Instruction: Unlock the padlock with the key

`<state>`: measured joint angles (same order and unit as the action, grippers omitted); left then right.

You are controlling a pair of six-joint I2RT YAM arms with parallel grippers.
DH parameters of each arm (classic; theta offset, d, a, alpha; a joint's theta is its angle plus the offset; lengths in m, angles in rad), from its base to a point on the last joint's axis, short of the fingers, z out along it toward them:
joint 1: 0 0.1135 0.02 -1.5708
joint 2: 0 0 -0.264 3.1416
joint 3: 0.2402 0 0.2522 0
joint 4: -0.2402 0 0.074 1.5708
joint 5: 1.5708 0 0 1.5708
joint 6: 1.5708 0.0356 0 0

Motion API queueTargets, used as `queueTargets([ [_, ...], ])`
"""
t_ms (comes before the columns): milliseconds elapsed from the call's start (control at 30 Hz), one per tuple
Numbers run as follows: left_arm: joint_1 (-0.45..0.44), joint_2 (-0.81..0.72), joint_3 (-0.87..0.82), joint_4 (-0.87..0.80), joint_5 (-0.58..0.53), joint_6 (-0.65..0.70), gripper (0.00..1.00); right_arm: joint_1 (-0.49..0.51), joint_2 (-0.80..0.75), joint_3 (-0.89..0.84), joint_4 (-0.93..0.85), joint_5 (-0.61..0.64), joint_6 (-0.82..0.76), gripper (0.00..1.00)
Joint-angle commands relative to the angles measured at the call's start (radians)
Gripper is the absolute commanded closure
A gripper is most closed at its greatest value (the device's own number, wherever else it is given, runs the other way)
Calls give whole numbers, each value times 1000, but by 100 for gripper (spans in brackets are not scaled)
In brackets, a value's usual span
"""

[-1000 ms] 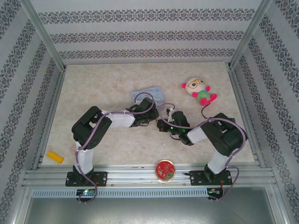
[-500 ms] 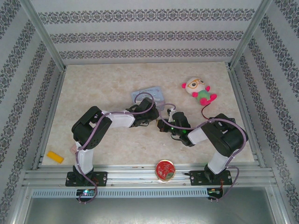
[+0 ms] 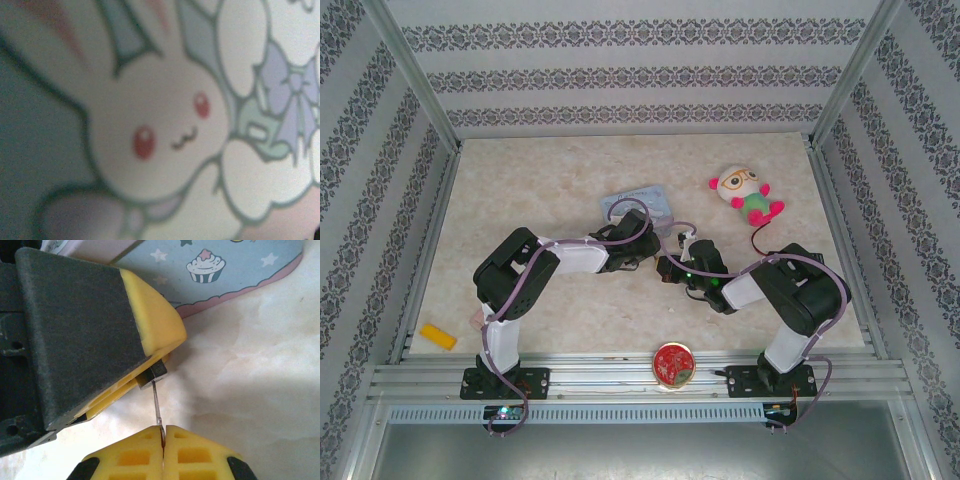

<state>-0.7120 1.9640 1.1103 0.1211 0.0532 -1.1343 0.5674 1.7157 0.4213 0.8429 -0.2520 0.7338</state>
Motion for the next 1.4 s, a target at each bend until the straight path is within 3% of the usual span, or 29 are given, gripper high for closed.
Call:
queueTargets([
  [0, -3, -19, -15, 6, 31, -14, 100, 8, 10, 32, 103, -21, -7, 100],
  [400, -3, -9, -12, 15, 45, -17, 100, 23, 38, 48, 143, -26, 9, 100],
  [967, -3, -19, -15, 18, 49, -21, 100, 17, -42, -14, 168, 105, 10, 100],
  [1367, -3, -20, -11, 18, 59, -22, 100, 73, 41, 36, 213, 105, 36, 100],
])
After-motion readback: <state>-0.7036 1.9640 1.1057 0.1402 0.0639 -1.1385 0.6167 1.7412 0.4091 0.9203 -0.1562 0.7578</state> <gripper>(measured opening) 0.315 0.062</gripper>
